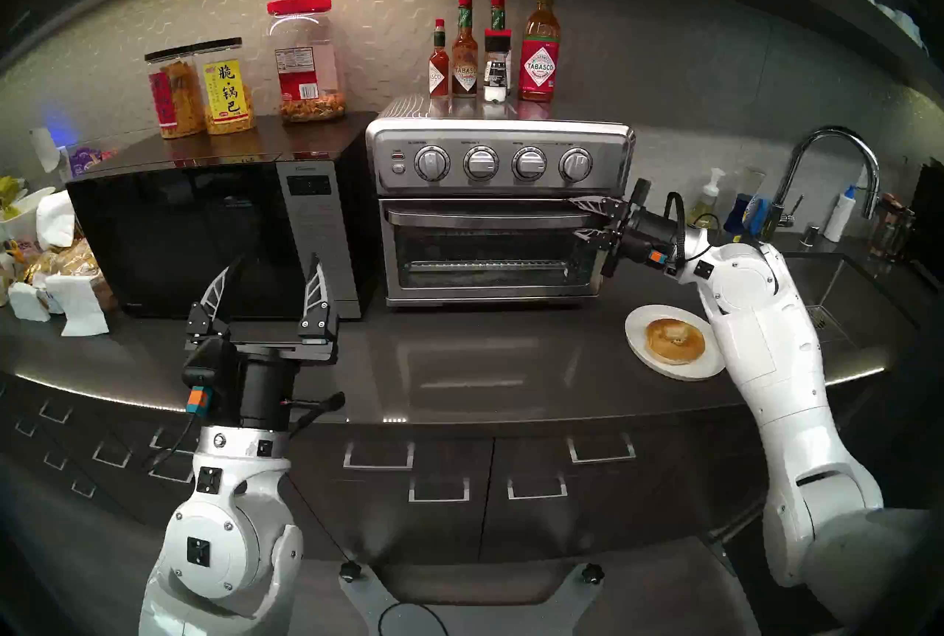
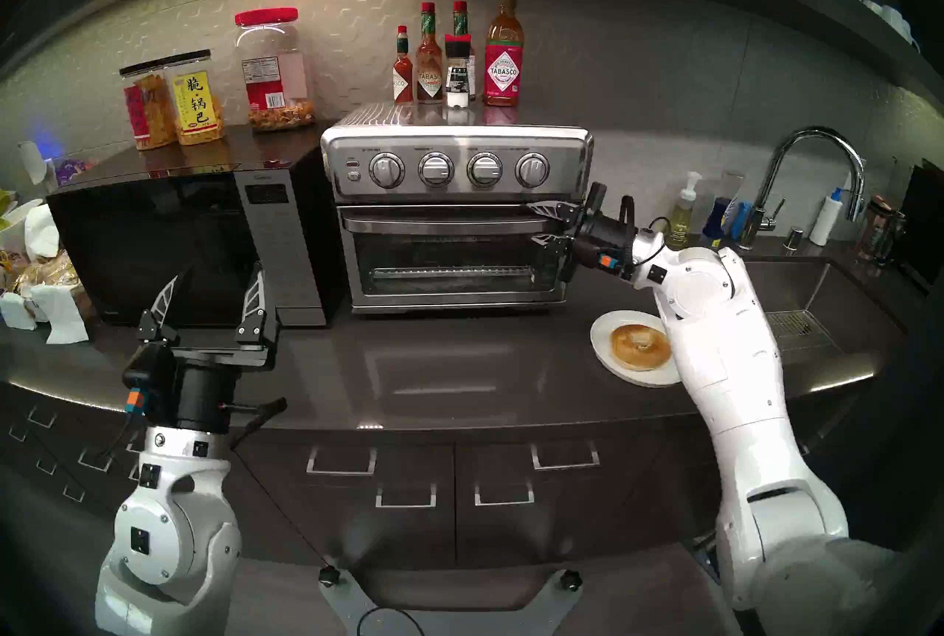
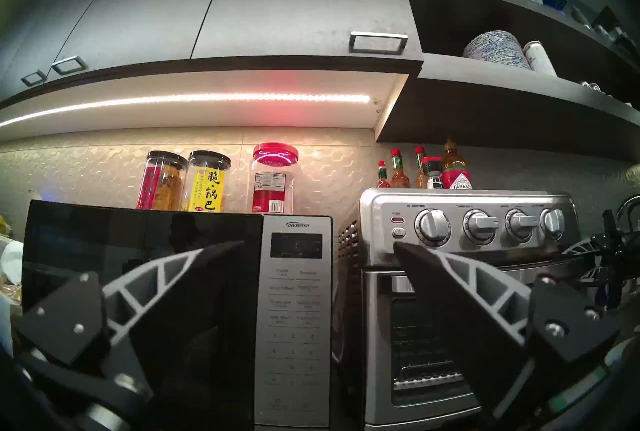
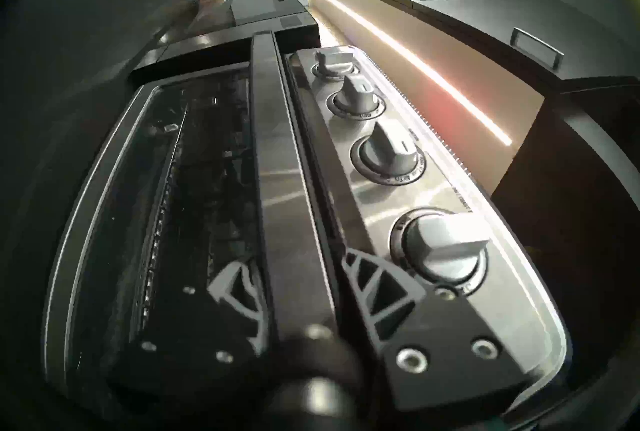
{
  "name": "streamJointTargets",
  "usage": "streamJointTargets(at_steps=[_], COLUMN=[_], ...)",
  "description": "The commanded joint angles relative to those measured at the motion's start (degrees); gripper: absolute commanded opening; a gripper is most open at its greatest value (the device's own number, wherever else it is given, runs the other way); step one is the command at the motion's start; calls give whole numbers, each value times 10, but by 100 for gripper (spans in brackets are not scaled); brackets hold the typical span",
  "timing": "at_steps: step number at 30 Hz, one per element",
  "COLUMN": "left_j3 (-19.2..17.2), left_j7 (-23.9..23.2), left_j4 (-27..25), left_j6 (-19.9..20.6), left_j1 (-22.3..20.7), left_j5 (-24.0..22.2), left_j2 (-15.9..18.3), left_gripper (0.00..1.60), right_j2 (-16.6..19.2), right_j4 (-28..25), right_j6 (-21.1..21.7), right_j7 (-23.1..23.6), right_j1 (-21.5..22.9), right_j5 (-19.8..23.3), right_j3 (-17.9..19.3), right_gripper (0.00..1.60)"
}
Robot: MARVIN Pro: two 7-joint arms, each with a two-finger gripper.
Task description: Open the oven and place the bagel inside on the rack
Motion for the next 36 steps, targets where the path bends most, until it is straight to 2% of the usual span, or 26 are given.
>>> streamJointTargets(at_steps=[1,12,15,20,27,28,36], left_j3=[0,0,0,0,0,0,0], left_j7=[0,0,0,0,0,0,0], left_j4=[-11,-11,-11,-11,-10,-10,-9], left_j6=[-2,-2,-2,-2,-2,-2,-2], left_j1=[-1,-1,-1,-1,-2,-2,-2], left_j5=[0,0,0,0,0,0,0], left_j2=[0,0,0,0,0,0,0], left_gripper=[160,160,160,160,160,160,160], right_j2=[-14,-30,-32,-37,-33,-33,-39], right_j4=[-61,-98,-121,-126,-162,-150,-186], right_j6=[-12,-34,-27,-50,-67,-80,-83], right_j7=[-15,-38,-40,-50,-59,-61,-68], right_j1=[-3,-66,-84,-102,-148,-145,-189], right_j5=[27,4,-2,-6,-19,-19,-33], right_j3=[9,26,32,36,45,42,35], right_gripper=[0,0,0,0,0,0,0])
